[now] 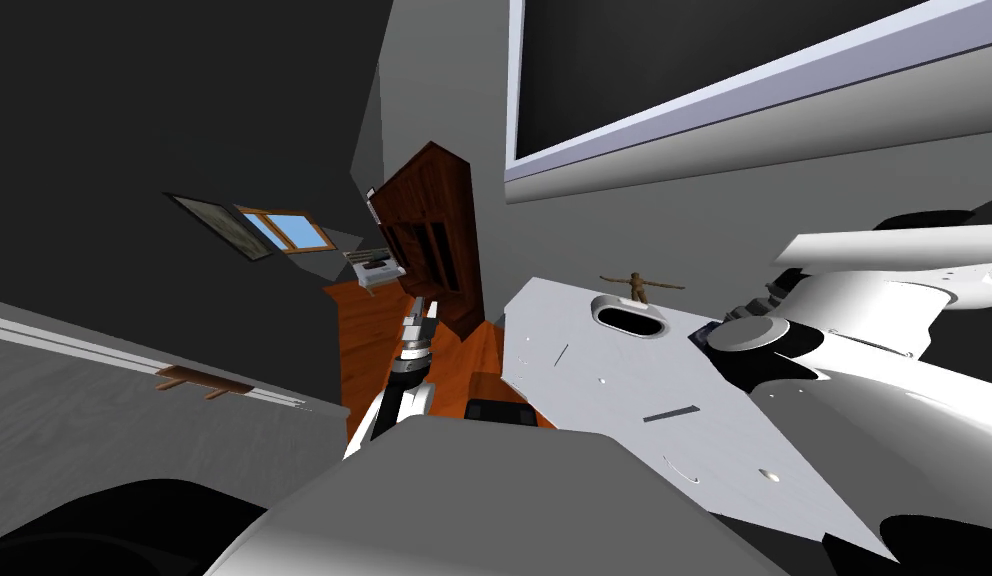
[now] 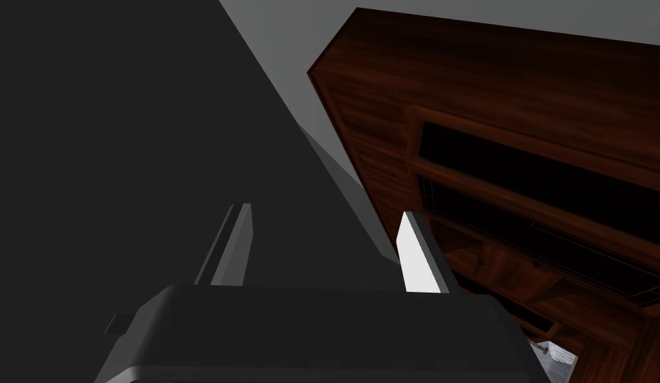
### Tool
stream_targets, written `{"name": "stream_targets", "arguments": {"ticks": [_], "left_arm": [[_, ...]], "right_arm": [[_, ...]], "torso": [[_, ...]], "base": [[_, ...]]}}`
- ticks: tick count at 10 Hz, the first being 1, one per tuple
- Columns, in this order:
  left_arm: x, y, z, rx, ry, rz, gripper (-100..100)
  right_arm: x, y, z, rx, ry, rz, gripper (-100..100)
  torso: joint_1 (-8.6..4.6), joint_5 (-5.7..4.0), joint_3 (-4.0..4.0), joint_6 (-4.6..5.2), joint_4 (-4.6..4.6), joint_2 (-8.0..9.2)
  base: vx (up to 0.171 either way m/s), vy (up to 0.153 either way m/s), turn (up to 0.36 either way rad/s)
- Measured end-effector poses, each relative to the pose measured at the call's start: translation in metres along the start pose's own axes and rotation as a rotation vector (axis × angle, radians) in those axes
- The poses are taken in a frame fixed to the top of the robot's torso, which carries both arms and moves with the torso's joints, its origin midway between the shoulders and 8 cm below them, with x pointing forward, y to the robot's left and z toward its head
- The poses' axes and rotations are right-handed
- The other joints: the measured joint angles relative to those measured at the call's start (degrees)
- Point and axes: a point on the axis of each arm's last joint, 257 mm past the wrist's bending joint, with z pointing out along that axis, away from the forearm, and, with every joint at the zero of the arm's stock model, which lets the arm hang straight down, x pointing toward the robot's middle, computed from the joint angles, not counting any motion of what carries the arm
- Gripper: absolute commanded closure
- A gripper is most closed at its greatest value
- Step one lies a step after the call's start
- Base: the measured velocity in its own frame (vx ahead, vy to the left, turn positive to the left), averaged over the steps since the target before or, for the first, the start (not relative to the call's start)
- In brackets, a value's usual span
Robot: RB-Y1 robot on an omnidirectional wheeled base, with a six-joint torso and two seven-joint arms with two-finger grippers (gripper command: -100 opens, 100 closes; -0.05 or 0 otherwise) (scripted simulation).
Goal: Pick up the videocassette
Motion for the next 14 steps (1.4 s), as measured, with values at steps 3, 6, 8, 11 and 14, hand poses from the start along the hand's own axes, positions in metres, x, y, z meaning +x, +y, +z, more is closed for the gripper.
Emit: {"name": "stream_targets", "arguments": {"ticks": [3,6,8,11,14], "left_arm": [[0.0,0.0,0.0,0.0,0.0,0.0,0],[0.0,0.0,0.0,0.0,0.0,0.0,0],[0.0,0.0,0.0,0.0,0.0,0.0,0],[0.0,0.0,0.0,0.0,0.0,0.0,0],[0.0,0.0,0.0,0.0,0.0,0.0,0]], "right_arm": [[-0.013,-0.019,0.001,0.102,-0.061,0.059,-100],[-0.026,-0.035,-0.002,0.2,-0.117,0.112,-100],[-0.035,-0.046,-0.001,0.258,-0.159,0.13,-100],[-0.042,-0.063,-0.003,0.319,-0.205,0.152,-100],[-0.052,-0.075,-0.007,0.372,-0.248,0.169,-100]], "torso": [[-0.03,-0.02,0.01,0.02,0.01,0.02],[-0.08,-0.02,0.05,0.02,0.02,0.09],[-0.05,-0.02,0.06,0.02,0.03,0.1],[-0.05,-0.03,0.06,0.03,0.03,0.09],[-0.04,-0.02,0.04,0.03,0.02,0.06]], "base": [[-0.009,-0.056,0.073],[-0.024,-0.056,0.044],[-0.028,-0.053,0.033],[-0.026,-0.061,0.027],[-0.017,-0.055,0.019]]}}
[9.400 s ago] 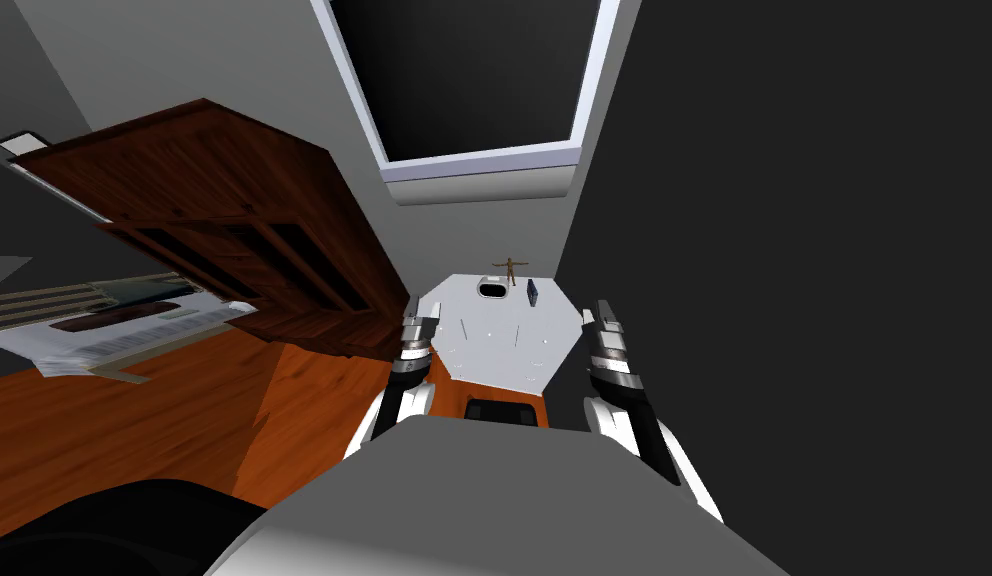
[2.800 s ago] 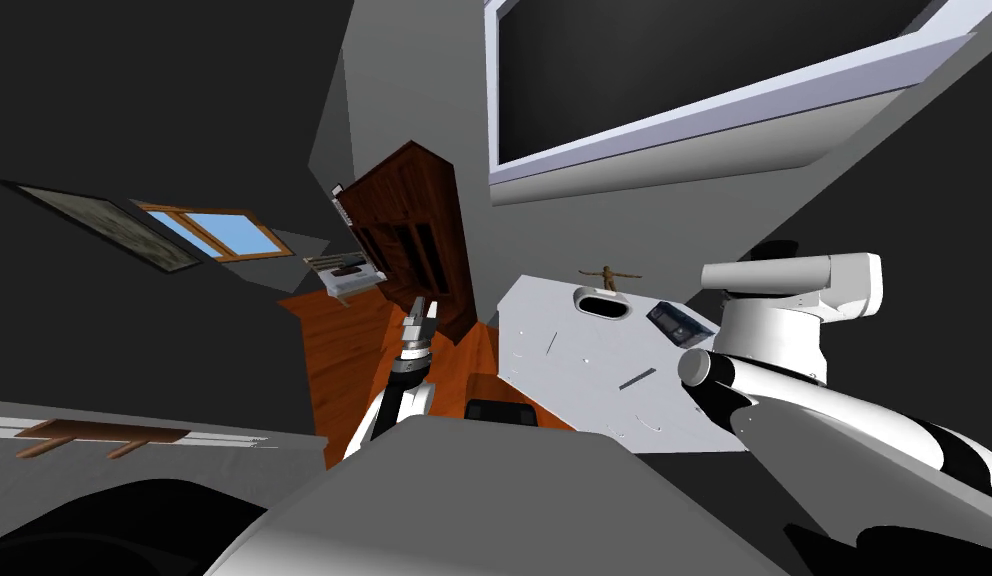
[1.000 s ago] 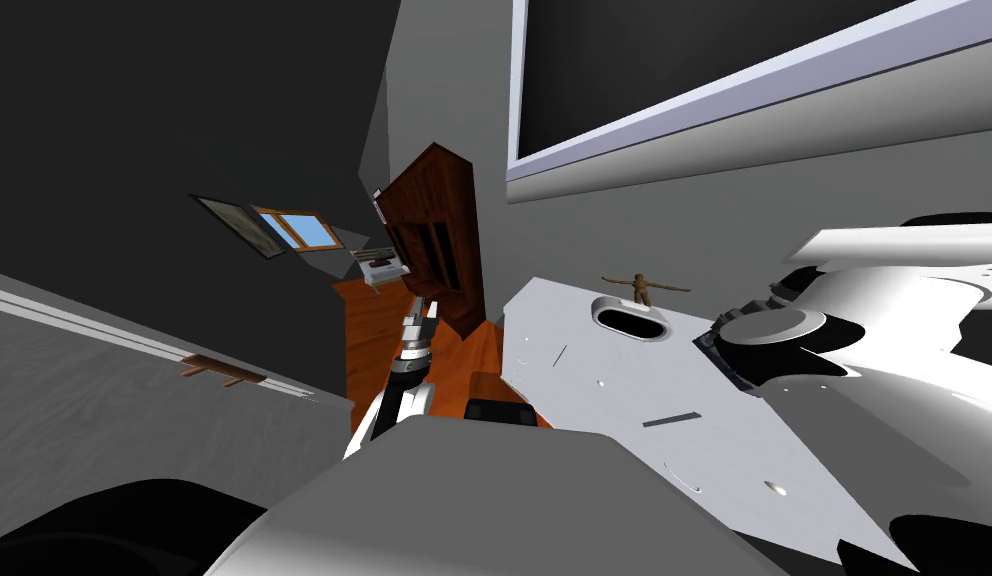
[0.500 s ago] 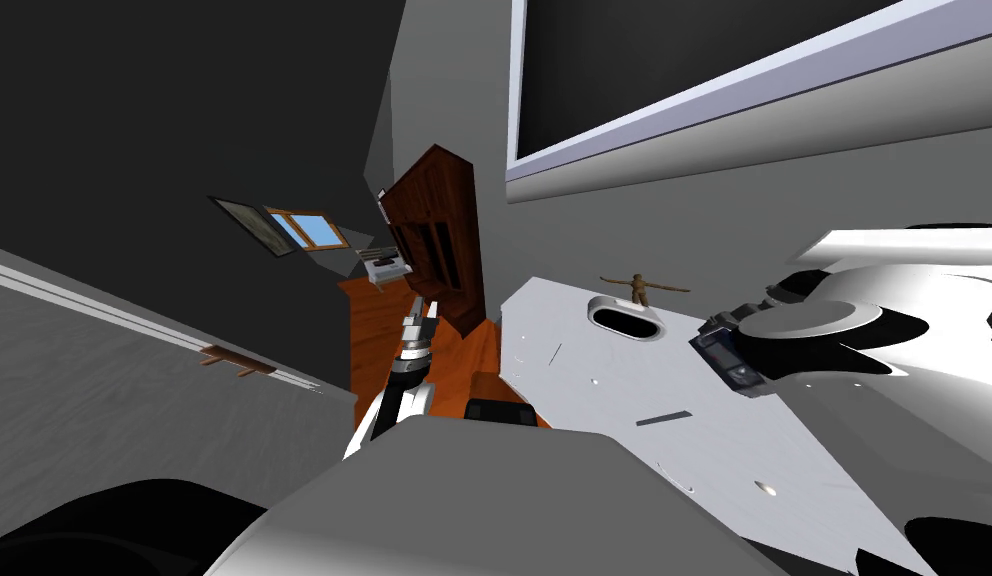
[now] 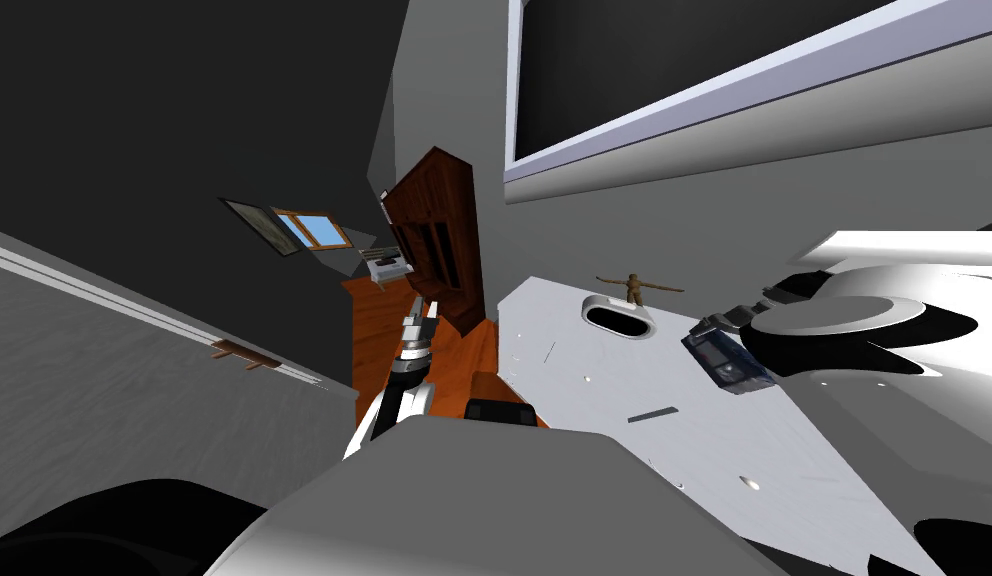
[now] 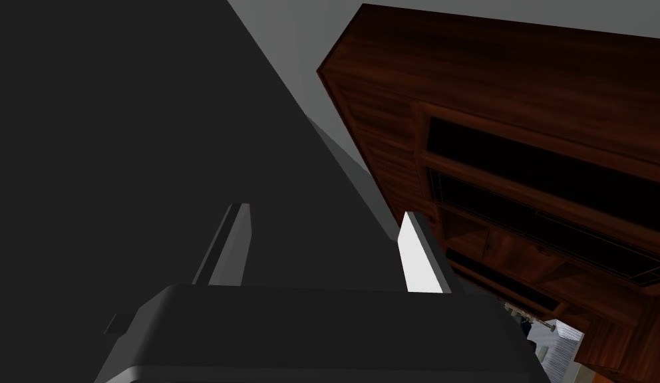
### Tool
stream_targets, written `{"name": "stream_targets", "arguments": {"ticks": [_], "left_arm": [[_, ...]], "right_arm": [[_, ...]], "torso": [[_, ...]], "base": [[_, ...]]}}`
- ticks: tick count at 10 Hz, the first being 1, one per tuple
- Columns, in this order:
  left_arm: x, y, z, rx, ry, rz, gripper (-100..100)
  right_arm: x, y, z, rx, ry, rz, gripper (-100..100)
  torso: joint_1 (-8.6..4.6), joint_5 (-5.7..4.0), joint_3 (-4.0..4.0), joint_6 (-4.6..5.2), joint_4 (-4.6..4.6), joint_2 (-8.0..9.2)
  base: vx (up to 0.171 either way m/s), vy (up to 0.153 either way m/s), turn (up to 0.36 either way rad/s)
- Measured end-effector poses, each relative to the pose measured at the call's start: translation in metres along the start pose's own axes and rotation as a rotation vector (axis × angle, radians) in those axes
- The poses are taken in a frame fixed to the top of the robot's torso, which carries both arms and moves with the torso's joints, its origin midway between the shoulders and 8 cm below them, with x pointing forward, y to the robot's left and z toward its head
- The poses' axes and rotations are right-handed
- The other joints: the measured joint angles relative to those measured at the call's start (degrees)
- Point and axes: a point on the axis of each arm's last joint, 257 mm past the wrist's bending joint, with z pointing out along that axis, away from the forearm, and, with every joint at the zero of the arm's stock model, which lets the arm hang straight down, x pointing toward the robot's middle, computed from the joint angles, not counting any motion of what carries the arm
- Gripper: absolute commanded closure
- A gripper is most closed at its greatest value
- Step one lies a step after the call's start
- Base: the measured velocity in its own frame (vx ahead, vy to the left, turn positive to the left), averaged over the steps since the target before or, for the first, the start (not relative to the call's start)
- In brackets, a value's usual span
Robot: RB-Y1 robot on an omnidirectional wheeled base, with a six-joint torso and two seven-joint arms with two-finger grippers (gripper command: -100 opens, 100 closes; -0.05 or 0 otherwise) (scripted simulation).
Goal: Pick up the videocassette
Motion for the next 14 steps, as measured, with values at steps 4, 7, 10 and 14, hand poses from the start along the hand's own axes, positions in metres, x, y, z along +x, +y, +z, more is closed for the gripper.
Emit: {"name": "stream_targets", "arguments": {"ticks": [4,7,10,14], "left_arm": [[0.0,0.0,0.0,0.0,0.0,0.0,0],[0.0,0.0,0.0,0.0,0.0,0.0,0],[0.0,0.0,0.0,0.0,0.0,0.0,0],[0.0,0.0,0.0,0.0,0.0,0.0,0]], "right_arm": [[-0.004,-0.008,0.008,0.025,-0.027,-0.002,-100],[-0.001,-0.012,0.022,0.02,-0.02,-0.011,-100],[-0.001,-0.013,0.022,0.022,-0.02,-0.011,100],[-0.001,-0.013,0.022,0.023,-0.02,-0.011,100]], "torso": [[0.19,0.04,-0.06,0.01,-0.02,-0.11],[0.23,0.05,-0.09,-0.02,-0.04,-0.15],[0.23,0.05,-0.08,-0.05,-0.05,-0.11],[0.19,0.05,-0.08,-0.01,-0.05,-0.11]], "base": [[0.007,-0.006,-0.029],[0.012,0.005,-0.018],[0.0,0.0,0.0],[-0.006,0.0,0.023]]}}
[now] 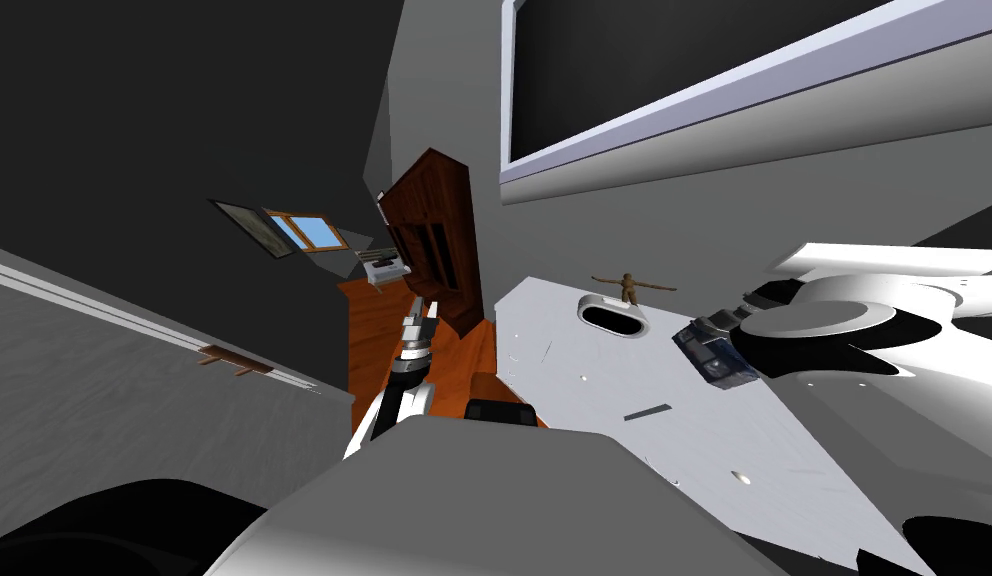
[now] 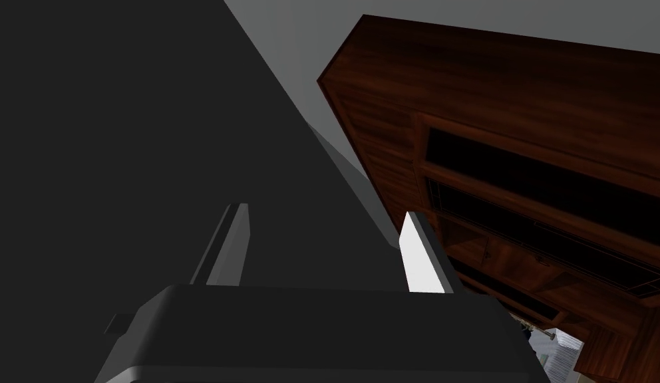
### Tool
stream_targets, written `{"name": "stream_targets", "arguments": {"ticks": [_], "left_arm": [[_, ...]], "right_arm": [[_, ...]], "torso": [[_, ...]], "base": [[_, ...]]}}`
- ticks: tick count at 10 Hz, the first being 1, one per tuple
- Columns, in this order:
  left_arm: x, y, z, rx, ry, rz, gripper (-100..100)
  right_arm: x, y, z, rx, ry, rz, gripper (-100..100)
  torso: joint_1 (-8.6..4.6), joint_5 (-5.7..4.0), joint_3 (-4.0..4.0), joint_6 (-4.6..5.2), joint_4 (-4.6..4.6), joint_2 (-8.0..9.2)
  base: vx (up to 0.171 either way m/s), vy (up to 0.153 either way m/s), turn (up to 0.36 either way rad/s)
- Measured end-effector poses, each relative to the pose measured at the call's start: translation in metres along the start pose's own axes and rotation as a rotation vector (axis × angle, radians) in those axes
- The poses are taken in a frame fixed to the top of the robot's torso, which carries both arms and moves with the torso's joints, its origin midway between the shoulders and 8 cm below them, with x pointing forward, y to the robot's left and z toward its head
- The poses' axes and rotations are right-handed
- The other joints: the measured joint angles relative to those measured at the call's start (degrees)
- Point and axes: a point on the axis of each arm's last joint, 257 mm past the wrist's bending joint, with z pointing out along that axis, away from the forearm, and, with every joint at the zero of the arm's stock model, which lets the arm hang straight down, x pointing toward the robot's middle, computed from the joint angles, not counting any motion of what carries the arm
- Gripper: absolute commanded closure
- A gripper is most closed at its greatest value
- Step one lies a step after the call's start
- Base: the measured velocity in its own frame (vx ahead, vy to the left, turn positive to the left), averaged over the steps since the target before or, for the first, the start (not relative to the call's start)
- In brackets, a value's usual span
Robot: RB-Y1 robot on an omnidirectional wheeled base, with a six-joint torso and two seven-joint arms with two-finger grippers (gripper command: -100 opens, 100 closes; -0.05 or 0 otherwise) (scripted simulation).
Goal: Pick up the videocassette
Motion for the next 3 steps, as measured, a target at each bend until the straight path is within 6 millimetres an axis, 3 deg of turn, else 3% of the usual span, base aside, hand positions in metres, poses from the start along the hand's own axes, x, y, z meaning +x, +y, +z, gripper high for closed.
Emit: {"name": "stream_targets", "arguments": {"ticks": [2,3], "left_arm": [[0.0,0.0,0.0,0.0,0.0,0.0,0],[0.0,0.0,0.0,0.0,0.0,0.0,0]], "right_arm": [[-0.003,0.005,-0.017,-0.002,0.001,0.014,100],[-0.004,0.005,-0.018,-0.001,-0.001,0.014,0]], "torso": [[0.04,0.07,0.08,-0.03,0.05,0.11],[0.02,0.02,0.06,0.01,0.03,0.09]], "base": [[-0.022,-0.014,0.058],[0.0,0.0,0.0]]}}
